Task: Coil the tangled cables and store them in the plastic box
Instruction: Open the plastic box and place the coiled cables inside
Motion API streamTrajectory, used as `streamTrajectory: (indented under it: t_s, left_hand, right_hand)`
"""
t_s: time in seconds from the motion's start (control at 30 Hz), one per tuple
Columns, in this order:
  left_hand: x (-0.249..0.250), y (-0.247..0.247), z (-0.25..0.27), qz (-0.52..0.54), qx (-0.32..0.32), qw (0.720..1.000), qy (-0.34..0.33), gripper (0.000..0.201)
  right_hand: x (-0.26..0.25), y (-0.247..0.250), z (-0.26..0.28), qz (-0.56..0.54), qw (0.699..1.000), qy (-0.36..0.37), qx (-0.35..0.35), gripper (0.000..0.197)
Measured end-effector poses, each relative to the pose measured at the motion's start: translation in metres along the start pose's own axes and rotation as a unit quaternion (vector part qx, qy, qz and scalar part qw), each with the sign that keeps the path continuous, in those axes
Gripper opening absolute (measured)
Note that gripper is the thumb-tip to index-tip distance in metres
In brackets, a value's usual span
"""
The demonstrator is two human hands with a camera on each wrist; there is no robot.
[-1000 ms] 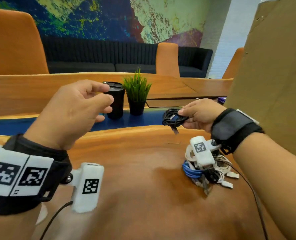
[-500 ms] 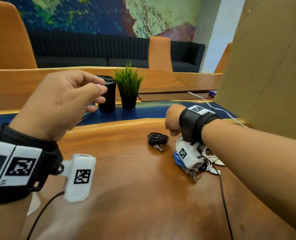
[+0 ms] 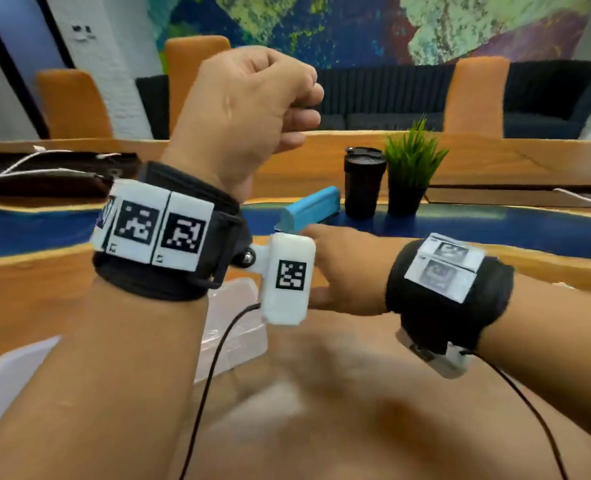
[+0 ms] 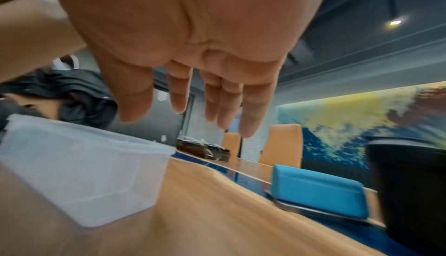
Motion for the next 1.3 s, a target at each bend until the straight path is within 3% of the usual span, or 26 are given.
streamTrajectory:
  t_s: [0.17, 0.27, 0.5, 0.67, 0.8, 0.9, 1.0, 1.13, 1.2, 1.3]
  left_hand:
    - [0.015, 0.029, -0.012, -0.115, -0.015, 0.993, -0.029, 0.024]
    - [0.014, 0.036, -0.012, -0.162, -0.035, 0.986, -0.024, 0.023]
    - [0.000, 0.025, -0.001, -0.287, -0.145, 0.947, 0.000, 0.017]
    - [-0.010, 0.010, 0.015, -0.452, -0.262, 0.850, -0.062, 0.016]
    - [-0.033, 0.003, 0.029, -0.529, -0.325, 0.781, -0.072, 0.019]
    - [-0.058, -0.003, 0.040, -0.586, -0.362, 0.718, -0.095, 0.041]
    - [-0.083, -0.011, 0.045, -0.611, -0.380, 0.681, -0.137, 0.064]
    - [-0.107, -0.023, 0.054, -0.643, -0.408, 0.628, -0.161, 0.072]
    - [-0.118, -0.026, 0.055, -0.656, -0.410, 0.608, -0.179, 0.073]
    - [-0.125, -0.031, 0.055, -0.658, -0.391, 0.606, -0.215, 0.052]
  right_hand:
    - [-0.053, -0.031, -0.015, 0.039, 0.993, 0.088, -0.065, 0.082]
    - [-0.065, -0.049, -0.022, 0.049, 0.990, 0.116, -0.069, 0.084]
    - [-0.001, -0.045, -0.009, 0.049, 0.996, -0.012, -0.079, 0.070]
    - [0.066, -0.012, 0.043, 0.109, 0.981, -0.135, -0.084, 0.070]
    - [0.108, 0.009, 0.086, 0.161, 0.958, -0.219, -0.089, 0.070]
    - [0.125, 0.020, 0.106, 0.177, 0.944, -0.263, -0.093, 0.072]
    - [0.128, 0.023, 0.110, 0.203, 0.940, -0.256, -0.098, 0.079]
    - [0.114, 0.014, 0.102, 0.222, 0.947, -0.203, -0.110, 0.086]
    - [0.107, 0.007, 0.098, 0.240, 0.949, -0.183, -0.092, 0.076]
    - [0.103, 0.001, 0.093, 0.258, 0.949, -0.171, -0.065, 0.046]
Point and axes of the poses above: each hand's wrist, its own z-axis away from the middle knuckle, its own y-axis out of the back of the hand, x = y × z, the point moved 2 cm from there along -z, towards the middle knuckle, and after that the axes turned 13 degrees about x, right-handed, at the moved point
